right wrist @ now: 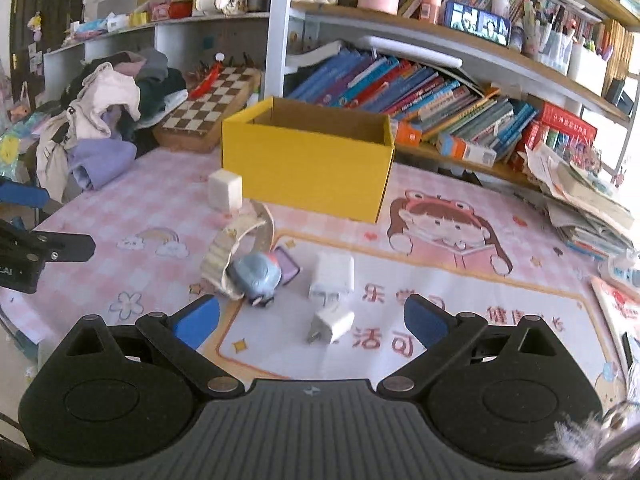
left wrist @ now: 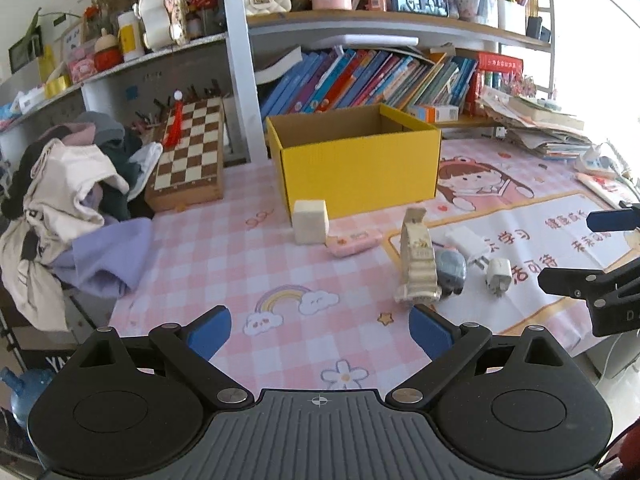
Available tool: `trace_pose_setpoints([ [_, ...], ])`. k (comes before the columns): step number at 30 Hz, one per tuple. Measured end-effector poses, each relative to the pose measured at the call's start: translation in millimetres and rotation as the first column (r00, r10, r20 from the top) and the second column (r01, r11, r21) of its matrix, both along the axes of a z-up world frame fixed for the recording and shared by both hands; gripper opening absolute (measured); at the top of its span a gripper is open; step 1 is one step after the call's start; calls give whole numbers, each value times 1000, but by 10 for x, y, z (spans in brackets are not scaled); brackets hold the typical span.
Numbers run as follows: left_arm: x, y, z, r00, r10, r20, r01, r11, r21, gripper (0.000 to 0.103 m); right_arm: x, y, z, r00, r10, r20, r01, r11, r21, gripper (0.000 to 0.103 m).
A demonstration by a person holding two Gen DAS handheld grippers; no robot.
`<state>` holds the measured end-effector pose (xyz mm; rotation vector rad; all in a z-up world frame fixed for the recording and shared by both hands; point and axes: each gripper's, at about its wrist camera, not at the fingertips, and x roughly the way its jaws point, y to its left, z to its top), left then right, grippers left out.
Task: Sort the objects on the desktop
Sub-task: 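Move both grippers back from the box toward the remaining table objects, then grasp the beige-strap watch with the left gripper while the right gripper grasps a small white charger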
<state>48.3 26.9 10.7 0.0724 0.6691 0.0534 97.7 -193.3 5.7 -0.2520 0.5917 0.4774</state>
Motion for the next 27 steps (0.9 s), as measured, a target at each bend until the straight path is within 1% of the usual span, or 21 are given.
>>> trace_pose_setpoints([
  [2,-4,-36,-57,1000,-11,-18,11,1000,-4,98,-8,14,-52,1000,-10,-26,10,1000,-10,100],
  [5,8,-108,-149,997,-45,-58,45,999,-4,98,19,25,-173,994,-47,-103,44,999,-32,100],
  [8,20,-157,-210,994,-70,-84,70,998,1,98,48,14,-249,986,-80,-144,73,996,-50,100],
  [12,35,-166,-231,992,-79,-94,78,997,-11,98,49,-13,-265,984,-92,-154,86,995,-46,100],
  [19,71,-186,-231,992,-85,-98,83,996,-16,98,70,9,-240,986,-73,-151,66,996,-52,99],
  [22,62,-151,-225,994,-49,-98,45,998,-43,97,74,-17,-209,988,-63,-144,59,998,-35,96],
  [23,63,-141,-231,994,-50,-99,44,997,-57,97,75,-30,-201,988,-59,-141,56,998,-26,95],
  [24,71,-137,-239,993,-56,-101,49,997,-68,97,82,-41,-200,988,-54,-142,53,998,-17,90],
  [25,85,-144,-247,993,-60,-103,54,996,-68,97,96,-49,-204,988,-53,-148,51,999,-13,83],
  [27,117,-174,-257,992,-72,-105,66,996,-61,97,127,-46,-219,986,-52,-158,49,999,-22,77],
])
